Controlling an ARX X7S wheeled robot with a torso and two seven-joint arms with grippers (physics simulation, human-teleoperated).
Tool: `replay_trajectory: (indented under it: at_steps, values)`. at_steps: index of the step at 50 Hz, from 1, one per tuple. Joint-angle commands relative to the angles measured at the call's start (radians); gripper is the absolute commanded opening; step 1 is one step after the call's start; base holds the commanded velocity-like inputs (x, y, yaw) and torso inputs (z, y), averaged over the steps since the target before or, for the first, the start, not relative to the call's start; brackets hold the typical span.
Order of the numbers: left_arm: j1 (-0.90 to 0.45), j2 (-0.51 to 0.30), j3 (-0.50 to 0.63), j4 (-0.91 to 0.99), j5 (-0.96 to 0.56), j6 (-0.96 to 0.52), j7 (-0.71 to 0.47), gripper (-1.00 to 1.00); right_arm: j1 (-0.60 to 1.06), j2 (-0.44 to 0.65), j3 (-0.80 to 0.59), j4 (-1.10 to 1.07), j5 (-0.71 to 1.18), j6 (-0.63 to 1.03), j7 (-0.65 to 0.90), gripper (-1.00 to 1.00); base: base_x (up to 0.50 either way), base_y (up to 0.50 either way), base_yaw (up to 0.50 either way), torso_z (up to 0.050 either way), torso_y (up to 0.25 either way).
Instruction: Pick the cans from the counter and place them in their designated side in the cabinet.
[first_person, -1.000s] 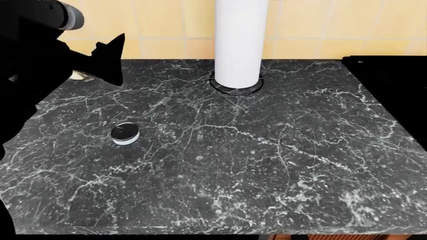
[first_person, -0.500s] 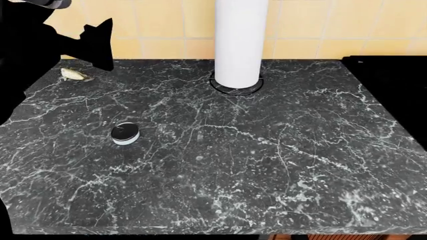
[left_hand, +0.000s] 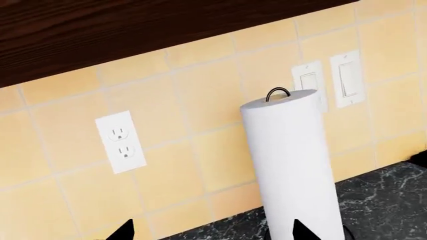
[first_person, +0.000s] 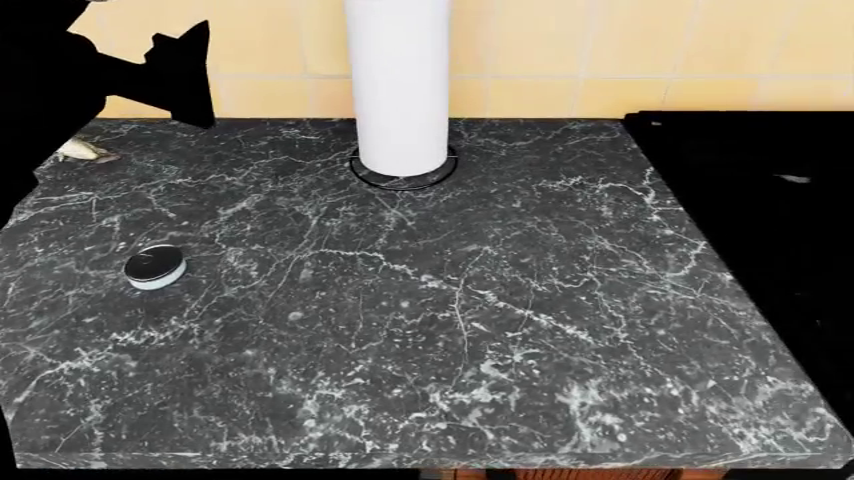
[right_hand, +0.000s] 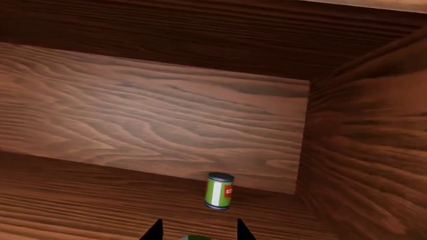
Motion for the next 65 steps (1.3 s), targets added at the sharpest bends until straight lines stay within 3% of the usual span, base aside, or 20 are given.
replay_trajectory:
  at_steps: [1, 26, 37, 65]
  values:
    - [-0.006, -0.014, -0.001, -0.015, 0.01, 0.013, -0.004, 1.0, 0.009, -0.004, 0.003, -0.01, 0.003, -0.006, -0.007, -1.0, 0.0, 0.0, 0.0, 0.0, 0.0]
    - [-0.015, -0.064, -0.043, -0.008, 0.006, -0.023, -0.016, 1.0, 0.009, -0.004, 0.003, -0.01, 0.003, -0.006, -0.007, -1.0, 0.07, 0.0, 0.0, 0.0, 0.001]
    - [-0.112, -0.108, 0.028, -0.078, 0.006, -0.095, 0.017, 1.0, 0.009, -0.004, 0.003, -0.01, 0.003, -0.006, -0.007, -1.0, 0.23, 0.0, 0.0, 0.0, 0.001]
    - [-0.107, -0.114, 0.02, -0.078, -0.002, -0.108, 0.004, 1.0, 0.009, -0.004, 0.003, -0.01, 0.003, -0.006, -0.007, -1.0, 0.26, 0.0, 0.0, 0.0, 0.001]
